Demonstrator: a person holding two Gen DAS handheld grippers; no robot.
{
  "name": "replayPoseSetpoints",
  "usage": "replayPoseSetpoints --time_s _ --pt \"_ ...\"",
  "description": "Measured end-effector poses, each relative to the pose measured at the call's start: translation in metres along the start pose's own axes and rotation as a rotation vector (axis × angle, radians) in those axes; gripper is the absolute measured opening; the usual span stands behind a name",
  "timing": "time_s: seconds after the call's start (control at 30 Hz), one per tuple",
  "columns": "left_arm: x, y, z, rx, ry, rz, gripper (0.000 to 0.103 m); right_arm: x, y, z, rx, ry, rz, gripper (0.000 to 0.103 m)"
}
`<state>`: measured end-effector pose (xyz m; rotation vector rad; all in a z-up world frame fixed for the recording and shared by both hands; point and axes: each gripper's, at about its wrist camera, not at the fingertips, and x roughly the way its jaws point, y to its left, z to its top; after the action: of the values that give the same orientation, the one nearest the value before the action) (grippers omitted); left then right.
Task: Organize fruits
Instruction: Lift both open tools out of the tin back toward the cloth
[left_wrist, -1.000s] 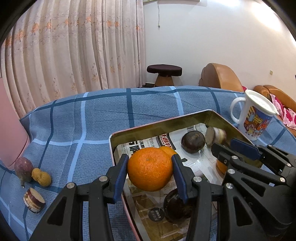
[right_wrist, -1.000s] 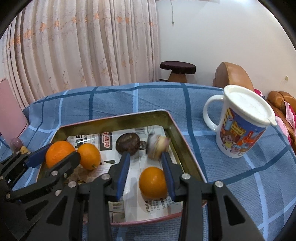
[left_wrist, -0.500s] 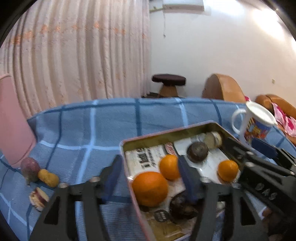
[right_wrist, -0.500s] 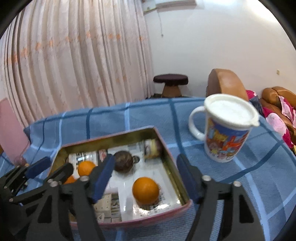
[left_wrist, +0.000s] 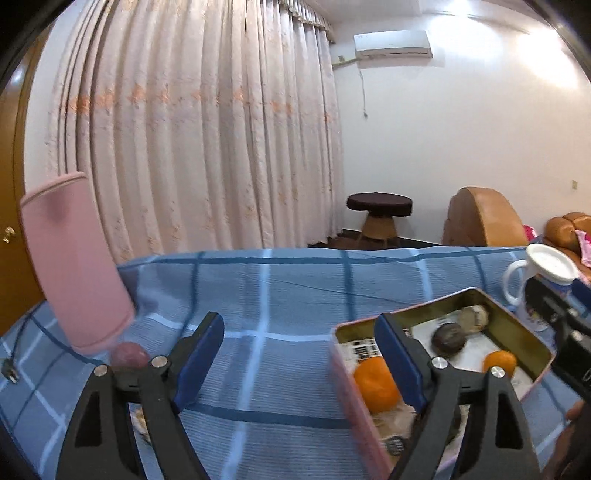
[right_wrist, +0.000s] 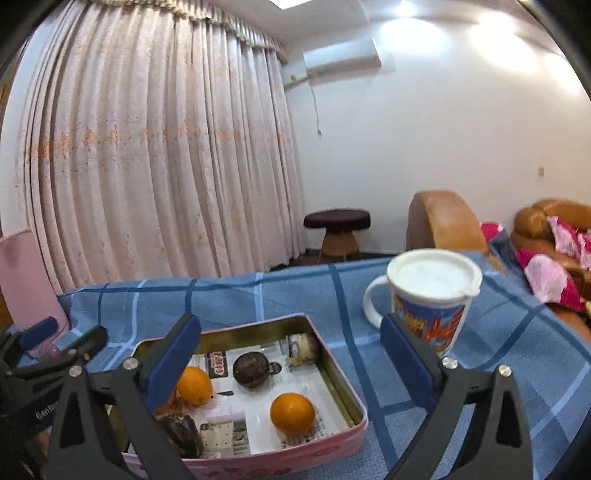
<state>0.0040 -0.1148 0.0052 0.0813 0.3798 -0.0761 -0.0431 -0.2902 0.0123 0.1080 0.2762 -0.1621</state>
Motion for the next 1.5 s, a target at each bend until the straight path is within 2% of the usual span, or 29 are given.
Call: replayPoseSetpoints --time_s 0.2,0.6,1.23,1.5 --pt "-0.001 0.008 -0.006 0.037 -0.027 0.053 0.085 -0.003 0.005 -0.001 -0.022 -0.019 -0.036 0.1" --pt "-0.003 0.024 -0.012 0.007 0.003 0.03 0.085 -0.011 0.003 -0.005 -0.002 -0.012 -0.103 0.1" --pt "-0.01 0.073 -0.022 -0.08 0.064 -0.015 0.085 -0.024 0.023 -0.014 0.079 0.037 -0.127 0.1" --pt "-0.01 0.094 -0.025 -0.091 0.086 -0.003 0.085 -0.026 0.048 -0.018 0.107 0.055 -0.087 0.1"
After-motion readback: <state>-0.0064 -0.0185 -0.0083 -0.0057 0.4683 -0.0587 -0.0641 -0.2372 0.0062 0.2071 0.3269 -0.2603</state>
